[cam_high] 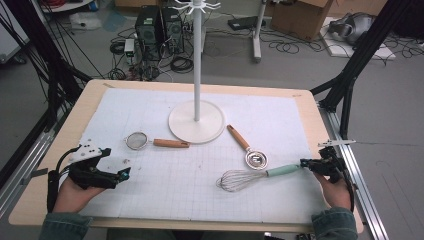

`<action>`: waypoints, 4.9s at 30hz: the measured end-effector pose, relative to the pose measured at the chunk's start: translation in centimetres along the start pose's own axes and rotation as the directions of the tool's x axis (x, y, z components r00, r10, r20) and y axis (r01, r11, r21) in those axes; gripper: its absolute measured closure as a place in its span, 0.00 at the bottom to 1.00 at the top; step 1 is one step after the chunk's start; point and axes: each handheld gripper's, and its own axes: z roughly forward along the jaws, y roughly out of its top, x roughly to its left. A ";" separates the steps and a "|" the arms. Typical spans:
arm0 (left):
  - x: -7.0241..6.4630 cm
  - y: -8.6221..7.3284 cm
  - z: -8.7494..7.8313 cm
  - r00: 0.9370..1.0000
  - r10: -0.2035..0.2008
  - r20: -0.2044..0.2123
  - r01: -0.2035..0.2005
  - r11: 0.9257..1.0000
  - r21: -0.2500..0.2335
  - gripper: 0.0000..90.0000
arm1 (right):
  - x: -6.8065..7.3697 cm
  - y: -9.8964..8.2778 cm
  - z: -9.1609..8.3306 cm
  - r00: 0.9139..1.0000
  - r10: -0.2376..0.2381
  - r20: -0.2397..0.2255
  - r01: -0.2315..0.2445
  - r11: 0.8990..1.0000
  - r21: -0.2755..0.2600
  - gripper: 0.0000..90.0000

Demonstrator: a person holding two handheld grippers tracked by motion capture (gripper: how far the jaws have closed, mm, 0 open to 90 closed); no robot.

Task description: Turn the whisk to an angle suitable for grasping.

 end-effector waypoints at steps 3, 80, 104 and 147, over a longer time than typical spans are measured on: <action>0.0 0.0 0.0 1.000 -0.004 -0.001 0.004 1.000 -0.003 0.02 | 0.0 0.0 0.1 1.000 -0.006 0.005 0.005 1.000 0.009 0.99; 0.0 0.0 -0.1 1.000 -0.002 0.009 0.002 1.000 -0.004 0.02 | 2.2 1.7 1.6 0.983 -0.167 -0.073 0.172 0.983 0.069 0.99; 0.0 0.0 -0.3 1.000 -0.004 0.004 0.004 1.000 -0.010 0.02 | 4.7 1.0 1.6 0.964 -0.228 -0.137 0.238 0.969 0.063 0.95; 0.1 0.0 -0.5 1.000 0.000 0.000 0.000 1.000 -0.011 0.02 | 4.0 0.3 0.8 0.963 -0.207 -0.170 0.217 0.975 0.039 0.92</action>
